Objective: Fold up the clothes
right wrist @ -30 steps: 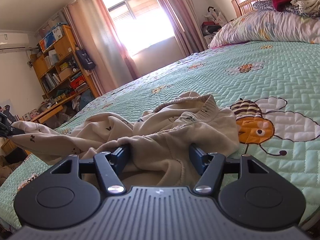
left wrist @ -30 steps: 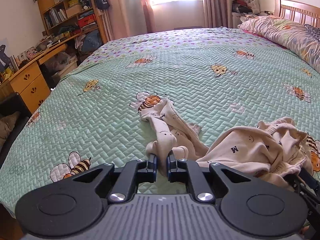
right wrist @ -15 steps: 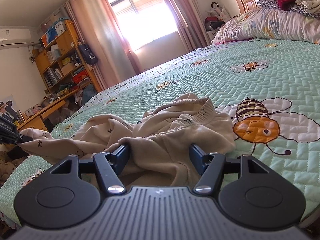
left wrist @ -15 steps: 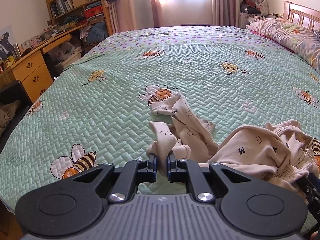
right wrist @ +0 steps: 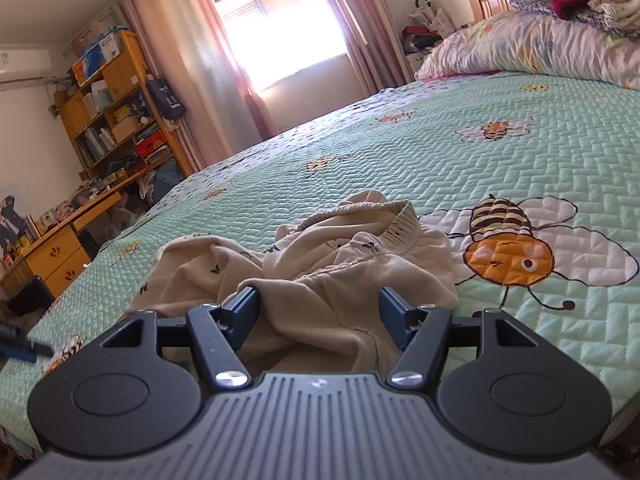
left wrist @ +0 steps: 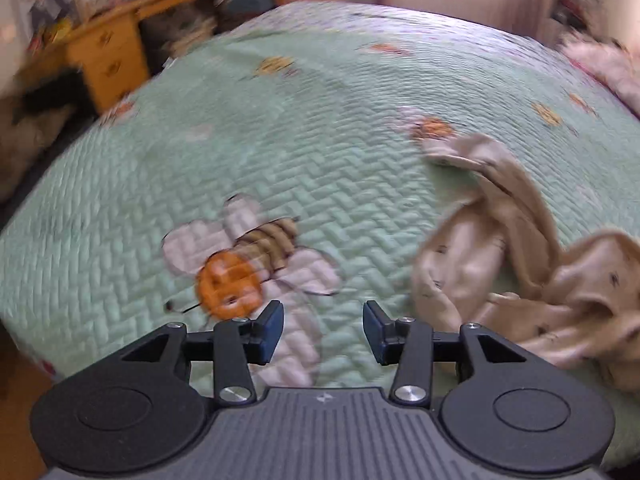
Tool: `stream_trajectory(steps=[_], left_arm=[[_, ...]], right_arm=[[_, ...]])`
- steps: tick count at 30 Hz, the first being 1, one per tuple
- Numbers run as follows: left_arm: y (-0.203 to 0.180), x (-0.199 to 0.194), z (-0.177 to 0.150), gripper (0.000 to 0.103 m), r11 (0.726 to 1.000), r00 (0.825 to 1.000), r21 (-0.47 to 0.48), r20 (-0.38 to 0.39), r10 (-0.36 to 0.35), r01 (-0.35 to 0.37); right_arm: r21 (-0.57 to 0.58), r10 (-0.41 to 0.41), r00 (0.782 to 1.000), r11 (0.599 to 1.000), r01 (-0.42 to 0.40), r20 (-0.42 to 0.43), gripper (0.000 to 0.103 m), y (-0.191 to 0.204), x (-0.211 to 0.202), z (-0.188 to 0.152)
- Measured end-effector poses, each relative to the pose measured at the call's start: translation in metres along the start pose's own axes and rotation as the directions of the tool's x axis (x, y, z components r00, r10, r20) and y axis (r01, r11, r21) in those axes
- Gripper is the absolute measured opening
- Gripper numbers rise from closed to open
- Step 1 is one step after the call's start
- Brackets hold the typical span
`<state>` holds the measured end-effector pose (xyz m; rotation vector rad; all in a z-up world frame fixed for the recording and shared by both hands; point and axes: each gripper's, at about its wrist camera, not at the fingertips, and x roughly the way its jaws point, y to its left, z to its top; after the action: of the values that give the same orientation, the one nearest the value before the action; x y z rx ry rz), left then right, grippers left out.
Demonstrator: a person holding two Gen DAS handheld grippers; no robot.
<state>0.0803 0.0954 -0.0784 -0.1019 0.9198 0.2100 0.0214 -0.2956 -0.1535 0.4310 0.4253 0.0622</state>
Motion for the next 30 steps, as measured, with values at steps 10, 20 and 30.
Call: stream_trajectory(steps=[10, 20, 30], left_arm=[[-0.075, 0.042, 0.064, 0.081, 0.970, 0.976, 0.119, 0.024, -0.216, 0.212], [-0.173, 0.135, 0.100, 0.055, 0.963, 0.997, 0.265, -0.070, -0.039, 0.057], [-0.159, 0.090, 0.069, 0.013, 0.948, 0.999, 0.319, 0.052, -0.004, -0.012]], right_arm=[[0.015, 0.007, 1.000, 1.000, -0.007, 0.013, 0.067, 0.002, -0.004, 0.001], [0.064, -0.027, 0.999, 0.998, 0.024, 0.047, 0.068, -0.015, -0.013, 0.006], [0.086, -0.026, 0.999, 0.996, 0.023, 0.040, 0.068, -0.021, -0.012, 0.003]])
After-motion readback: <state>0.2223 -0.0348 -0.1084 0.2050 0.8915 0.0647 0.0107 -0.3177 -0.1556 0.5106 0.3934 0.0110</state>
